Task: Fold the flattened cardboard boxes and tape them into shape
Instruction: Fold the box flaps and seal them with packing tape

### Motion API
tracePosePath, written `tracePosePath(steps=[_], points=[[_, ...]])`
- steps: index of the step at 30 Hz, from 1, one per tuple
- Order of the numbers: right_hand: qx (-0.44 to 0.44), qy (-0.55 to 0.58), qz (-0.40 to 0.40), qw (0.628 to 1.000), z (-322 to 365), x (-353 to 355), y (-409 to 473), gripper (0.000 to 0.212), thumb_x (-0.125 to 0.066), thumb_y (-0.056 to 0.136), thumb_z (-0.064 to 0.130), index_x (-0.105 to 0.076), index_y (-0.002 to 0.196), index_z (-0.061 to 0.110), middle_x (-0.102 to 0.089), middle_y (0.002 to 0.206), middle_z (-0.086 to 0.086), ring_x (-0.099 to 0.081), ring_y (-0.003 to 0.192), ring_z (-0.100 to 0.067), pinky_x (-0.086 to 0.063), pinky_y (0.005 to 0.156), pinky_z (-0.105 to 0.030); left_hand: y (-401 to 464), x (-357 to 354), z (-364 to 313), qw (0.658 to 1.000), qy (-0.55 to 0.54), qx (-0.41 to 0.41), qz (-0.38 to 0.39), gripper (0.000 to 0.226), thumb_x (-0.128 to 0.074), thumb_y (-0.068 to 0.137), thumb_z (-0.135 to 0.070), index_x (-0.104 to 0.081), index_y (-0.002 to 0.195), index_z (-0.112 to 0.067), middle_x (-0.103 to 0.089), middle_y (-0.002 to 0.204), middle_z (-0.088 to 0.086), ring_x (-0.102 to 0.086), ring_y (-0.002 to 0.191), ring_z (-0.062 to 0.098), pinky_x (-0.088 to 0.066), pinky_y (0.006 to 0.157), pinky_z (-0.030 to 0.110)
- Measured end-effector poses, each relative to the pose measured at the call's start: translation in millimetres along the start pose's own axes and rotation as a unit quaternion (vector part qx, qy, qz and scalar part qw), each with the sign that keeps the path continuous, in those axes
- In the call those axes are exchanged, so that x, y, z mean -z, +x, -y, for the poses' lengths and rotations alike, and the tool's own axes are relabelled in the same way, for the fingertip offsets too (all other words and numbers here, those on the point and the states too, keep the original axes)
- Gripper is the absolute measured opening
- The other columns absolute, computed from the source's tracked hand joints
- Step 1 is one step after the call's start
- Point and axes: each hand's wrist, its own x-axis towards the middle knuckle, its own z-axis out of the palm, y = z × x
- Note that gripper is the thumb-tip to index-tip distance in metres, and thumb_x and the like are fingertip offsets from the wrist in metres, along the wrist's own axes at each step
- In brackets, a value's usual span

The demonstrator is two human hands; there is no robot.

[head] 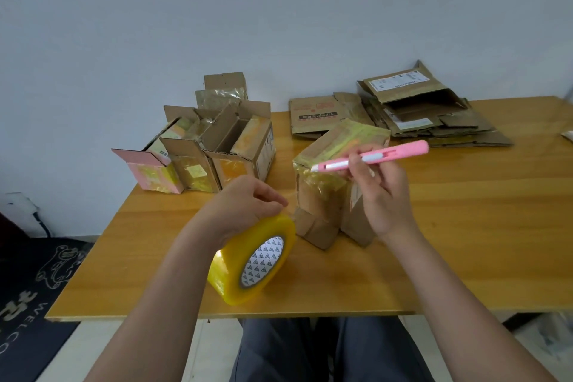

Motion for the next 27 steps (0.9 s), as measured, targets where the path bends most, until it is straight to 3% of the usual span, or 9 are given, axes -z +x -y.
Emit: tracePosePath(steps=[3,5,9,11,13,19,21,24,27], points=[[0.035,-0.036,-0.071,0.996,10.6,13.6,-2.6,0.01,-0.05,0.102,0.016,-0.058,0.099,0.019,-0.064,0.084,0.01,-0.062,0.075,-0.011,-0.052,0.066,-0.023,3.5,-1.4,-4.5,1.0,0.008,0.003,-0.005,0.016,-0.062,0.094,-0.02,-0.074,0.103,-0.026,-0.06,0.103,-0.01,-0.054,0.099,0.011,-0.046,0.093,0.036],[0.093,-0.162,-0.107,0.977,7.1,34.1,-7.5,0.01,-0.049,0.101,0.016,-0.059,0.103,0.013,-0.062,0.09,0.006,-0.062,0.081,-0.01,-0.05,0.064,-0.02,5.6,-2.3,-7.3,1.0,0.015,0.004,-0.008,0.016,-0.062,0.094,-0.019,-0.074,0.104,-0.025,-0.057,0.096,-0.014,-0.051,0.093,0.007,-0.042,0.089,0.034],[0.103,-0.574,-0.029,0.812,-19.6,81.2,-25.3,0.016,-0.064,0.086,0.006,-0.062,0.102,0.009,-0.06,0.094,-0.006,-0.055,0.086,-0.022,-0.042,0.056,-0.026,9.5,-3.9,-9.3,1.0,0.026,0.008,-0.01,0.014,-0.063,0.094,-0.02,-0.074,0.1,-0.024,-0.056,0.093,-0.014,-0.048,0.087,0.005,-0.041,0.091,0.036],[0.01,-0.68,0.07,0.73,-28.3,89.9,-38.2,0.031,-0.07,0.08,0.005,-0.061,0.109,0.012,-0.06,0.104,-0.007,-0.052,0.097,-0.023,-0.044,0.063,-0.027,10.2,-4.8,-10.3,0.999,0.03,0.012,-0.015,0.013,-0.064,0.094,-0.021,-0.074,0.1,-0.024,-0.056,0.102,-0.008,-0.051,0.097,0.013,-0.042,0.096,0.04],[-0.074,-0.7,0.117,0.701,-33.4,90.1,-48.6,0.029,-0.06,0.089,0.014,-0.057,0.117,0.016,-0.056,0.115,-0.005,-0.046,0.109,-0.022,-0.042,0.079,-0.028,9.8,-6.3,-11.6,0.999,0.031,0.015,-0.022,0.012,-0.065,0.093,-0.021,-0.075,0.099,-0.024,-0.055,0.106,-0.005,-0.049,0.102,0.016,-0.042,0.096,0.039],[-0.132,-0.7,0.106,0.693,-33.0,78.5,-48.3,0.029,-0.048,0.094,0.013,-0.057,0.121,0.021,-0.054,0.117,-0.003,-0.046,0.112,-0.022,-0.042,0.08,-0.029,6.6,-6.0,-10.8,0.999,0.027,0.016,-0.03,0.011,-0.065,0.092,-0.021,-0.075,0.096,-0.026,-0.055,0.112,-0.004,-0.049,0.107,0.018,-0.043,0.096,0.041],[-0.148,-0.659,0.096,0.732,-19.6,67.5,-43.0,0.025,-0.058,0.091,0.018,-0.06,0.116,0.021,-0.056,0.112,-0.002,-0.05,0.109,-0.021,-0.044,0.072,-0.029,6.0,-5.3,-9.5,0.999,0.028,0.013,-0.031,0.012,-0.065,0.093,-0.022,-0.075,0.097,-0.026,-0.055,0.112,-0.004,-0.049,0.105,0.017,-0.043,0.095,0.04],[-0.123,-0.535,0.105,0.829,1.8,47.3,-36.6,0.013,-0.056,0.096,0.027,-0.065,0.091,0.02,-0.061,0.085,0.004,-0.062,0.078,-0.012,-0.046,0.058,-0.023,6.1,-4.8,-8.2,0.999,0.024,0.012,-0.03,0.012,-0.065,0.093,-0.024,-0.076,0.098,-0.025,-0.058,0.12,-0.001,-0.051,0.109,0.02,-0.044,0.1,0.045],[-0.155,-0.361,0.182,0.901,13.4,16.4,-36.0,0.022,-0.053,0.099,0.037,-0.07,0.1,0.023,-0.063,0.083,0.014,-0.058,0.071,0.004,-0.039,0.056,-0.012,4.7,-4.3,-6.8,0.999,0.017,0.017,-0.031,0.013,-0.066,0.092,-0.024,-0.076,0.1,-0.025,-0.059,0.127,0.002,-0.051,0.111,0.022,-0.045,0.102,0.048]])
